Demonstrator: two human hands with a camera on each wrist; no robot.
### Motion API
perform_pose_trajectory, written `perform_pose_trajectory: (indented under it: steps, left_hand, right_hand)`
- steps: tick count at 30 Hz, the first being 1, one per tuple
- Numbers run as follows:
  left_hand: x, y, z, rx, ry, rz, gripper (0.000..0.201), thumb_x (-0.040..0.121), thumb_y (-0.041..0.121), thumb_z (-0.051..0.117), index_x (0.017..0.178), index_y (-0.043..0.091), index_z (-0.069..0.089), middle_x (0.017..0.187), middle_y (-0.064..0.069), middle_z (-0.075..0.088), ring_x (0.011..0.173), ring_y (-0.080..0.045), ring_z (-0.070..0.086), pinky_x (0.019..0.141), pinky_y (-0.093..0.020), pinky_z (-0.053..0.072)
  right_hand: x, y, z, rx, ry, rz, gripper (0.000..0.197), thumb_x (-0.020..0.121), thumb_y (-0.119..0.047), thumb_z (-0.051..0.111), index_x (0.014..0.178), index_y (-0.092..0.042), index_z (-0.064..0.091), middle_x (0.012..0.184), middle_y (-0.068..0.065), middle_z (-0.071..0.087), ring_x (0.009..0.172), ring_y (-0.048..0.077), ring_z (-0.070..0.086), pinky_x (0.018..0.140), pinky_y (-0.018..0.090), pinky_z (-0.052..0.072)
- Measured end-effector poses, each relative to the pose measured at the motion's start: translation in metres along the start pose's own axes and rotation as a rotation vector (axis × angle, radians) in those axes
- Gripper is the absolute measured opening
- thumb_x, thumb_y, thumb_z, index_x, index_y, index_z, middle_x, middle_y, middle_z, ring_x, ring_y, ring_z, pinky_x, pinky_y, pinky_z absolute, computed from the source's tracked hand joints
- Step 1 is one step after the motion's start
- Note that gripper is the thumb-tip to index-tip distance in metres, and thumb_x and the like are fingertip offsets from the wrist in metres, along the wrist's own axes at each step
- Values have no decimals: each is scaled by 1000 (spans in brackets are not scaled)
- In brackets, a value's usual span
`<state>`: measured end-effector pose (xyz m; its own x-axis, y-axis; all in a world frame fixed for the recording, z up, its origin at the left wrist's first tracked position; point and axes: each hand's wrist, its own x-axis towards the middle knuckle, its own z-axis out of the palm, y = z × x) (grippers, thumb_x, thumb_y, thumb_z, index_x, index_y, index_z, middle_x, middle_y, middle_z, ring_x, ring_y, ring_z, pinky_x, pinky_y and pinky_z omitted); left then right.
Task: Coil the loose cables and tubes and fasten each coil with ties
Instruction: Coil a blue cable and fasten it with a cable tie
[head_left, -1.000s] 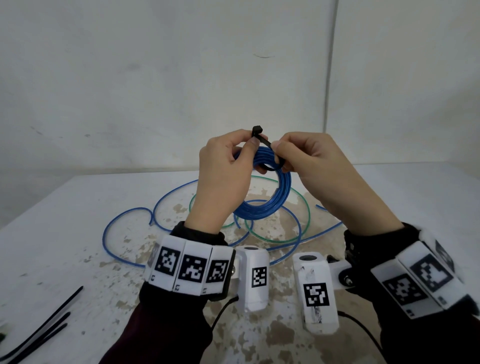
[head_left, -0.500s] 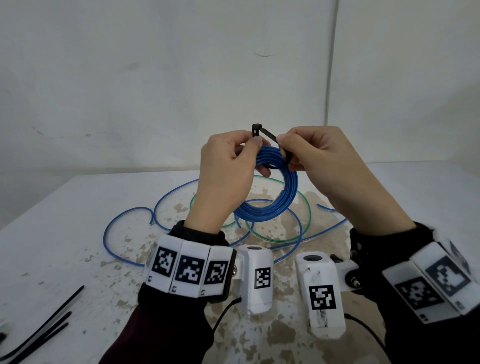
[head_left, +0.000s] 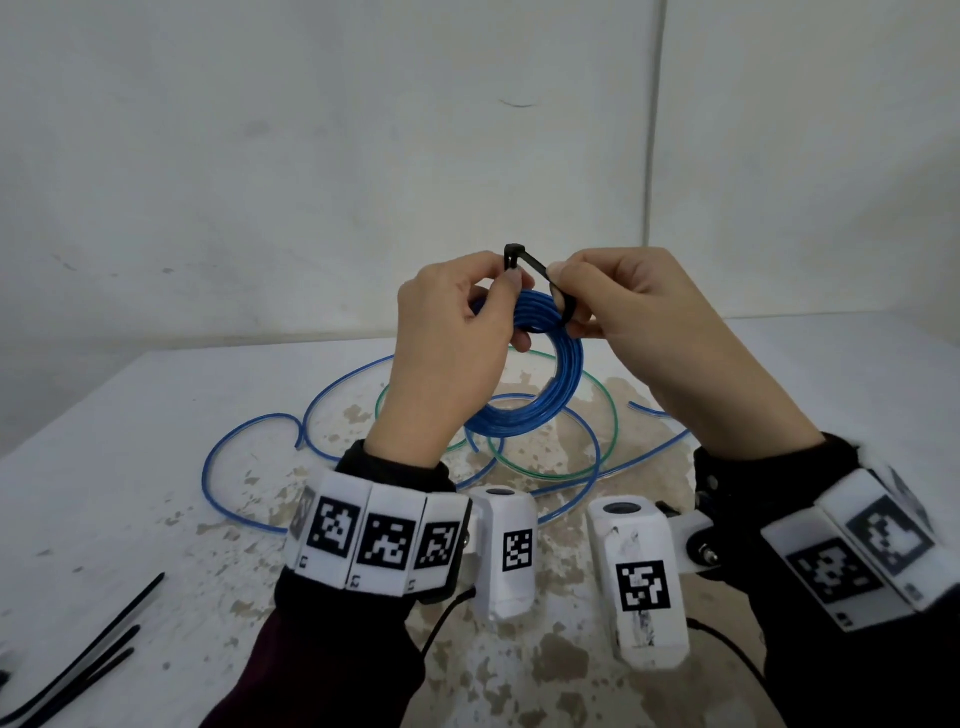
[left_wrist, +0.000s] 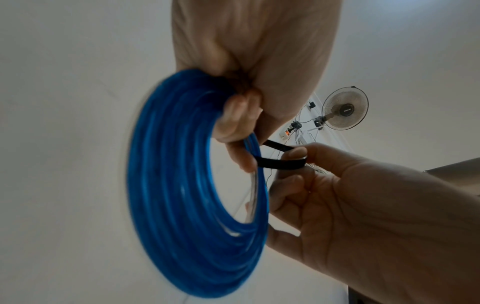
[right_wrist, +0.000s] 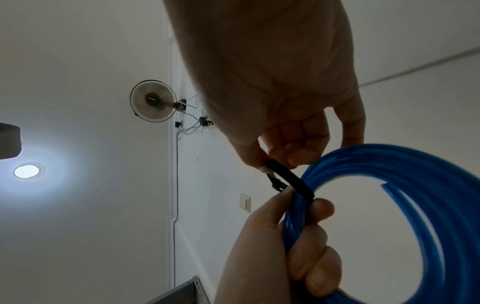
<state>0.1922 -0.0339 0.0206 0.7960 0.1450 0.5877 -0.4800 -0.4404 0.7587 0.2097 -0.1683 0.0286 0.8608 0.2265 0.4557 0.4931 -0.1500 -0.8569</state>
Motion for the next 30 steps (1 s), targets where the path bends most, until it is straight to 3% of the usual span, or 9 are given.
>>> perform_pose_trajectory:
  steps: [3, 5, 7, 9, 11, 14, 16, 20, 30]
  left_hand:
    - [0, -1, 1, 55, -2, 69, 19, 96, 12, 51, 90, 7, 68, 59, -11, 64, 40, -8, 55, 46, -14, 37]
    - [-2, -2, 4, 114, -29, 142, 18, 95, 13, 50, 89, 12, 67, 60, -13, 63, 50, -23, 58, 51, -34, 45]
    - [-2, -3, 4, 151, -63, 176, 20, 95, 14, 49, 90, 14, 68, 60, -14, 61, 54, -31, 55, 55, -43, 45]
    - [1, -4, -1, 138, -94, 140, 20, 96, 14, 51, 92, 14, 70, 61, -13, 63, 52, -24, 57, 54, -35, 47]
    - [2, -5, -8, 132, -158, 95, 20, 96, 12, 52, 93, 13, 71, 59, -10, 64, 45, -10, 55, 47, -16, 38]
    - [0, -3, -14, 118, -295, 53, 21, 96, 10, 51, 95, 11, 72, 53, 0, 60, 37, -4, 48, 44, -7, 30]
    - [-1, -2, -16, 69, -358, 33, 21, 97, 10, 50, 99, 7, 71, 52, 6, 59, 34, -2, 45, 43, -6, 30]
    - [-1, 0, -15, -45, -431, 23, 17, 99, 15, 47, 99, 13, 64, 56, -6, 58, 35, -8, 30, 40, -15, 26]
    - [-1, 1, -14, -91, -501, -21, 27, 102, 18, 42, 100, 4, 66, 55, -9, 43, 34, -9, 28, 38, -19, 27]
  right_hand:
    - [-1, 0, 1, 24, -10, 24, 34, 95, -15, 49, 62, -11, 54, 57, 1, 45, 58, 10, 45, 71, 31, 42]
    - [0, 0, 0, 75, -7, 50, 34, 96, -16, 49, 63, -11, 53, 57, 0, 45, 59, 10, 44, 71, 30, 41]
    - [0, 2, 0, 102, -3, 60, 33, 97, -18, 50, 65, -12, 55, 57, -2, 46, 58, 10, 44, 72, 31, 43]
    - [0, 5, 2, 96, 9, 61, 27, 95, -23, 55, 71, -13, 60, 59, -2, 51, 56, 10, 47, 73, 36, 50]
    - [0, 7, 3, 107, 28, 91, 20, 93, -29, 58, 79, -16, 63, 56, -9, 52, 54, 9, 49, 72, 37, 53]
    - [1, 6, 0, 120, -28, 110, 17, 91, -25, 60, 77, -17, 67, 57, -14, 54, 55, 5, 47, 73, 30, 46]
    - [2, 6, -5, 197, -46, 129, 18, 88, -18, 64, 69, -20, 65, 61, -10, 57, 61, 6, 47, 75, 28, 42]
    - [4, 7, -13, 340, -39, 180, 25, 88, -17, 64, 63, -20, 58, 76, -3, 61, 74, 14, 52, 71, 27, 51]
    - [4, 8, -14, 257, 246, 67, 16, 92, -18, 61, 76, -14, 58, 81, 0, 56, 65, 8, 55, 54, 24, 52]
